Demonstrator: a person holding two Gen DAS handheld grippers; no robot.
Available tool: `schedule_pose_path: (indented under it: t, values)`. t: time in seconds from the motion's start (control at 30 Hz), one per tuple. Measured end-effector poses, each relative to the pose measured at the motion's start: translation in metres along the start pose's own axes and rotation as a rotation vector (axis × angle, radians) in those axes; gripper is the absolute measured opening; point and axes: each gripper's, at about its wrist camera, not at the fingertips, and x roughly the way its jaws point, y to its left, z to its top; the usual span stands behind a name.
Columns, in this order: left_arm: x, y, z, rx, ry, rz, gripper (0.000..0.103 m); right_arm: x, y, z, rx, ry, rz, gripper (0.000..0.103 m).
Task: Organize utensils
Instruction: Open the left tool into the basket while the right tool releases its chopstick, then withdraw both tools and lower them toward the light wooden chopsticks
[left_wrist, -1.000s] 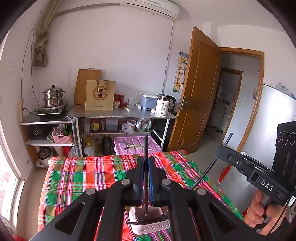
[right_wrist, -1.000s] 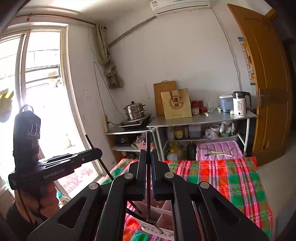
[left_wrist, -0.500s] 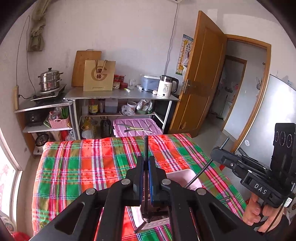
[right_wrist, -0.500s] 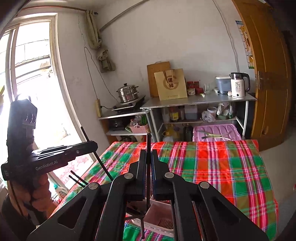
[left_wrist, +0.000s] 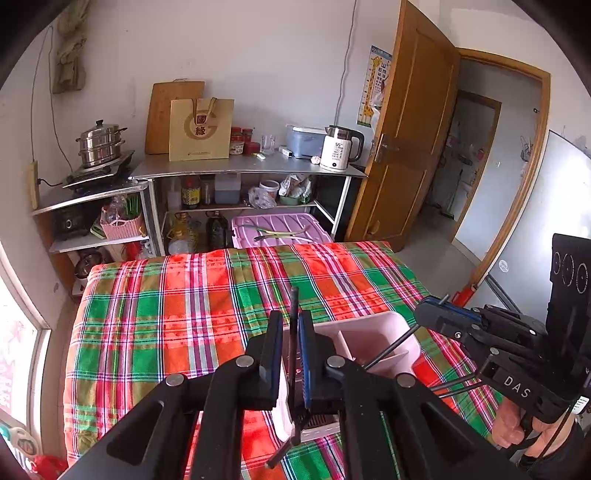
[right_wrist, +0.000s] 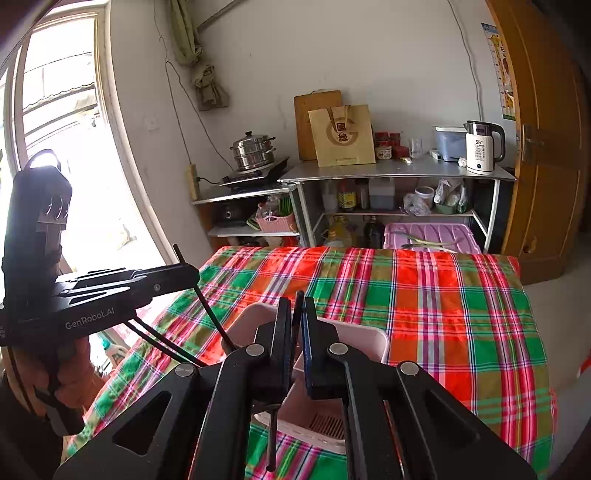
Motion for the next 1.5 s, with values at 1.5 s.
schedule_pose_path:
  t: [1.5]
  values:
    - [-0.139,-0.086,-0.235,-0.015,-0.111,-0.03,0.024,-0.182,0.011,-0.187,-0.012,-0.094,-0.097,0.02]
